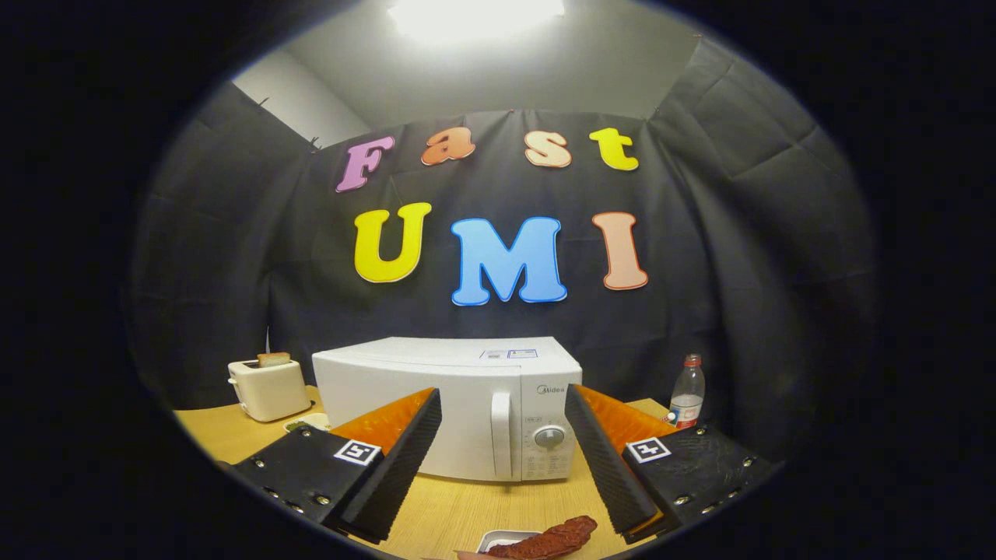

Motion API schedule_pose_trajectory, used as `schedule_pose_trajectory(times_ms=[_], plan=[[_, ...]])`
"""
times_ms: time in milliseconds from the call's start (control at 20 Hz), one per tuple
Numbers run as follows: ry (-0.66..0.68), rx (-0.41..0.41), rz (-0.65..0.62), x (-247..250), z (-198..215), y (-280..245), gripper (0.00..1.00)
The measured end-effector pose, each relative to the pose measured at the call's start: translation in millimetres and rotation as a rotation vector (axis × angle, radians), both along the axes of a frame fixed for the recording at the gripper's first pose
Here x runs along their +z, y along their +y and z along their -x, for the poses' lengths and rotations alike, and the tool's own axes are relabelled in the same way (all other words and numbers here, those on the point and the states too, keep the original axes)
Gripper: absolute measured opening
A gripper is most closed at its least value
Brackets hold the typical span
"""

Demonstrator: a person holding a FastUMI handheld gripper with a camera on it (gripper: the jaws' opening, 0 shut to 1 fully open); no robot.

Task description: Open the microwave, put the food inside, and close the microwave door.

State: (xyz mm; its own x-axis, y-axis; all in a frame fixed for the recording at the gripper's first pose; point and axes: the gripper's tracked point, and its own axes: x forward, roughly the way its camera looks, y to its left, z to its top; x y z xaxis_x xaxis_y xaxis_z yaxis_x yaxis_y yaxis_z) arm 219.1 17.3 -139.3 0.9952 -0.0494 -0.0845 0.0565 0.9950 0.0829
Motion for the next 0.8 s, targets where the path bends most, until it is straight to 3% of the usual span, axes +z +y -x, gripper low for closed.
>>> schedule_pose_trajectory(times_ms=[500,700,800], plan=[[0.094,-0.032,0.037,-77,-70,-1,0.99],[0.090,-0.047,0.051,-92,-89,-2,0.81],[0.096,-0.030,0.025,-99,-97,4,0.79]])
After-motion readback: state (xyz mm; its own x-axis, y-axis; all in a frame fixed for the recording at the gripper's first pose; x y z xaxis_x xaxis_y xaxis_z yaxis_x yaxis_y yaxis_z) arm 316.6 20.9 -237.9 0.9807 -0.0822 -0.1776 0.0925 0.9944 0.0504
